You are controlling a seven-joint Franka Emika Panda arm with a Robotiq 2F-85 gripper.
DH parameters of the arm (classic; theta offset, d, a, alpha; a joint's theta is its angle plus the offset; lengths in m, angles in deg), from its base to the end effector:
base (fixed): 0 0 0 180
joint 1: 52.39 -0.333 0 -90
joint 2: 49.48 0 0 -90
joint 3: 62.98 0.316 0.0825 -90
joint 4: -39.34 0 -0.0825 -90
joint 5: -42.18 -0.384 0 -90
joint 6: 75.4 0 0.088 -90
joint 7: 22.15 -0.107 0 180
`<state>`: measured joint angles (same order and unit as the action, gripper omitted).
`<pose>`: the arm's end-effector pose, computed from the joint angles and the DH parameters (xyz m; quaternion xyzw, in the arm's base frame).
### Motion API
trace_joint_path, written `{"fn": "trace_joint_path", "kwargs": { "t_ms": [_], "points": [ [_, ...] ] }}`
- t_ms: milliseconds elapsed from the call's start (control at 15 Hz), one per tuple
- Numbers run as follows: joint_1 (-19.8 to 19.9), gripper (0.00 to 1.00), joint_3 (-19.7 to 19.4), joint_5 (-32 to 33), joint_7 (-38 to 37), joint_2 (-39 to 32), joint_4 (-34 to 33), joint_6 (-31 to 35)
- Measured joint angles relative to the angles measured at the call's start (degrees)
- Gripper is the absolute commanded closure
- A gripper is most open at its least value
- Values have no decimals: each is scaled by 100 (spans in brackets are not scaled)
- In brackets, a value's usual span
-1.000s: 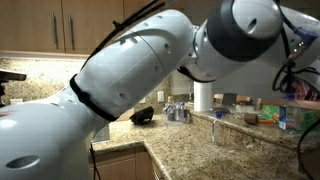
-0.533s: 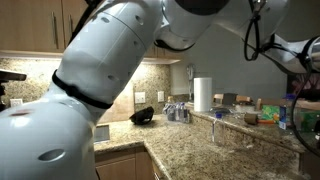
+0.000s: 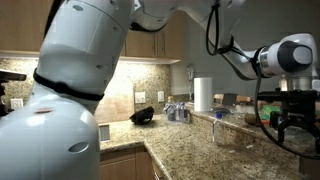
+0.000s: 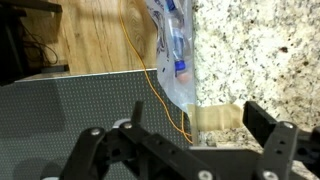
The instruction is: Throw the four bottles on the right into the bin on the floor
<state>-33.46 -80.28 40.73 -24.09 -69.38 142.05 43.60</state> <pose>0.5200 -0.3624 0.3612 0.9443 -0.3258 -0.0343 0.0312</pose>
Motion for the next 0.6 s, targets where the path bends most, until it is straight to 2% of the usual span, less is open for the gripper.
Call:
{"fn": "trace_joint_path", "kwargs": {
  "t_ms": [400, 600],
  "points": [
    [-19, 0, 4, -1, 58, 115, 144, 41],
    [-104, 0, 224, 28, 117, 119, 70, 101]
  ]
}}
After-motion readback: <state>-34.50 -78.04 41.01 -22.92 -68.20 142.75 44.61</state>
